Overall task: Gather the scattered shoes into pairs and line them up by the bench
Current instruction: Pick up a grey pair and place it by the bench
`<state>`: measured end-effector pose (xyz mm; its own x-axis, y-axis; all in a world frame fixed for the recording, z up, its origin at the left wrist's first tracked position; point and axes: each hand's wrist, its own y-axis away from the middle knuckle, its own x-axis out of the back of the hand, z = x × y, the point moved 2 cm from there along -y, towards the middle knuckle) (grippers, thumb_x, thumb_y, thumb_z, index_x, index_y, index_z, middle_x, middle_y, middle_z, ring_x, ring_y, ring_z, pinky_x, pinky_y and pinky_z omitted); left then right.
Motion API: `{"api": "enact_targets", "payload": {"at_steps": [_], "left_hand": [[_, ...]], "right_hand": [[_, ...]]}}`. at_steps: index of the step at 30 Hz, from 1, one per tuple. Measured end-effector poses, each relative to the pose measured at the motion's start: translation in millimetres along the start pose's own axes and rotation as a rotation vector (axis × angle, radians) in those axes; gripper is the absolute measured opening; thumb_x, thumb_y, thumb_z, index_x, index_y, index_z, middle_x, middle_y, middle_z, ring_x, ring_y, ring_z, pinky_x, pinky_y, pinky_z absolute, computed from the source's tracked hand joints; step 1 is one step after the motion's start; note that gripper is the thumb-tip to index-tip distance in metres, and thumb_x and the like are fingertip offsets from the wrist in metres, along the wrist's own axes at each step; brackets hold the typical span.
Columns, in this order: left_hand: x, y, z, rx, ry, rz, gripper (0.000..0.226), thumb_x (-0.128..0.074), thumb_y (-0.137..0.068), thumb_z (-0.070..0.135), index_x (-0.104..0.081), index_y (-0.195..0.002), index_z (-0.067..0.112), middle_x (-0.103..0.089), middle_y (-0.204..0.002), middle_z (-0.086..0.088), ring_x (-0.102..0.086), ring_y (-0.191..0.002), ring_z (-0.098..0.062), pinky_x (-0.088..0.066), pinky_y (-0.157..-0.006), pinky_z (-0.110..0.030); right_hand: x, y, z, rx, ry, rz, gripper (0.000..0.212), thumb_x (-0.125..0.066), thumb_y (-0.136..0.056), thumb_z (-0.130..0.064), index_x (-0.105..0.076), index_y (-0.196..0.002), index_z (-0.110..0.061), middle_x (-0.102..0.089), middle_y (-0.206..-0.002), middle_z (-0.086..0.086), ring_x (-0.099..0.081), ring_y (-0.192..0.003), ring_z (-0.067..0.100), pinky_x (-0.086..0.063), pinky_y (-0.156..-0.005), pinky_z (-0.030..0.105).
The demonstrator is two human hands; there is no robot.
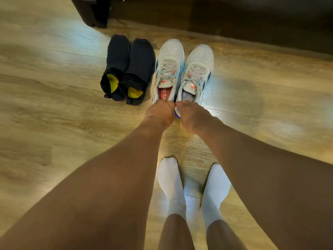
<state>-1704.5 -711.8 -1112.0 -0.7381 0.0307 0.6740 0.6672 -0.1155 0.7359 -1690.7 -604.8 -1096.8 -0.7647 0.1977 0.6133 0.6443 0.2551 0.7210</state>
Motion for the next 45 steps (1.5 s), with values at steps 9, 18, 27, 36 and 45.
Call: {"api": "enact_targets", "payload": {"at_steps": [9, 18, 27, 36, 45], "left_hand": [[160, 142, 4, 0.042, 0.001, 0.228, 0.047, -0.039, -0.096, 0.037, -0.042, -0.137, 0.016, -0.043, -0.139, -0.012, -0.034, -0.131, -0.032, -0.028, -0.109, -0.05], [372, 422, -12, 0.076, 0.084, 0.565, 0.063, -0.046, -0.087, 0.039, -0.03, -0.146, 0.025, -0.02, -0.158, -0.01, -0.015, -0.145, -0.031, -0.009, -0.117, -0.054], [408, 704, -78, 0.372, 0.093, 0.901, 0.059, -0.03, -0.094, 0.059, -0.031, -0.147, 0.032, -0.022, -0.158, -0.009, -0.014, -0.146, -0.03, -0.007, -0.117, -0.055], [342, 878, -184, 0.668, 0.249, 0.971, 0.065, -0.011, -0.091, 0.063, -0.029, -0.147, 0.035, -0.016, -0.16, -0.005, -0.008, -0.148, -0.028, -0.003, -0.118, -0.055], [232, 982, -302, 0.918, 0.394, 0.998, 0.057, -0.023, -0.095, 0.057, -0.032, -0.146, 0.033, -0.022, -0.158, -0.008, -0.016, -0.146, -0.03, -0.012, -0.116, -0.056]], "right_hand": [[150, 137, -74, 0.09, 0.184, 0.237, 0.048, -0.044, -0.096, -0.03, -0.034, -0.141, -0.017, -0.039, -0.145, 0.012, -0.037, -0.132, 0.031, -0.037, -0.102, 0.045], [334, 379, -207, 0.394, 0.395, 0.541, 0.059, -0.042, -0.092, -0.037, -0.029, -0.146, -0.016, -0.024, -0.157, 0.01, -0.018, -0.146, 0.027, -0.019, -0.114, 0.049], [390, 575, -353, 0.711, 0.5, 0.722, 0.063, -0.035, -0.093, -0.056, -0.029, -0.147, -0.024, -0.026, -0.156, 0.007, -0.019, -0.146, 0.024, -0.021, -0.114, 0.049], [331, 672, -526, 1.016, 0.627, 0.704, 0.067, -0.027, -0.093, -0.063, -0.026, -0.149, -0.024, -0.029, -0.155, 0.007, -0.023, -0.145, 0.024, -0.023, -0.114, 0.05], [220, 710, -694, 1.257, 0.682, 0.62, 0.064, -0.031, -0.093, -0.063, -0.035, -0.144, -0.025, -0.042, -0.147, 0.004, -0.038, -0.136, 0.024, -0.03, -0.109, 0.044]]}}
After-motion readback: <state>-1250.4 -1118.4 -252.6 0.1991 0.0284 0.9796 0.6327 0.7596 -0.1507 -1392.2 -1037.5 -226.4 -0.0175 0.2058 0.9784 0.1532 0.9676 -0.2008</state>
